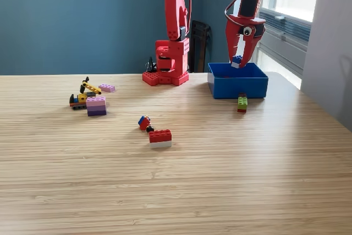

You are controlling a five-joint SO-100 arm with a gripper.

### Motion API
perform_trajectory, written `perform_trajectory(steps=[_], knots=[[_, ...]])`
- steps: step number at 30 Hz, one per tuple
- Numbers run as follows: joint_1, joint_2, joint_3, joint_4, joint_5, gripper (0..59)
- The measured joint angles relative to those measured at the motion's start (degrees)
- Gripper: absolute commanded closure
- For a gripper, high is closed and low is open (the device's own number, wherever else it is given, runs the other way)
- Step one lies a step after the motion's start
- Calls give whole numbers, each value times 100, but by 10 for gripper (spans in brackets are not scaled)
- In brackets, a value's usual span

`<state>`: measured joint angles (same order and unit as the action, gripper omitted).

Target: Grasp a lego block and put it in the bin.

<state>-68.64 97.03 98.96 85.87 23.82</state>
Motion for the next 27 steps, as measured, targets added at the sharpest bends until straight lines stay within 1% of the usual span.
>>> perform_trajectory(steps=[1, 2, 3, 5, 6, 7, 8, 11, 13, 17, 20, 21, 23, 27], knots=[[-62, 0, 0, 0, -44, 582], [-105, 0, 0, 0, -62, 544], [-132, 0, 0, 0, -79, 499], [-211, 0, 0, 0, -202, 371], [-255, 0, 0, 26, -316, 324], [-281, 0, 0, 62, -369, 300], [-290, 0, 0, 97, -413, 294], [-334, 0, 0, 202, -510, 303], [-334, 0, 0, 264, -519, 334], [-325, 0, -158, 352, -519, 441], [62, 9, -413, 360, -519, 563], [290, 9, -519, 360, -527, 585], [853, 9, -773, 360, -562, 586], [2136, 9, -1371, 360, -853, 586]])
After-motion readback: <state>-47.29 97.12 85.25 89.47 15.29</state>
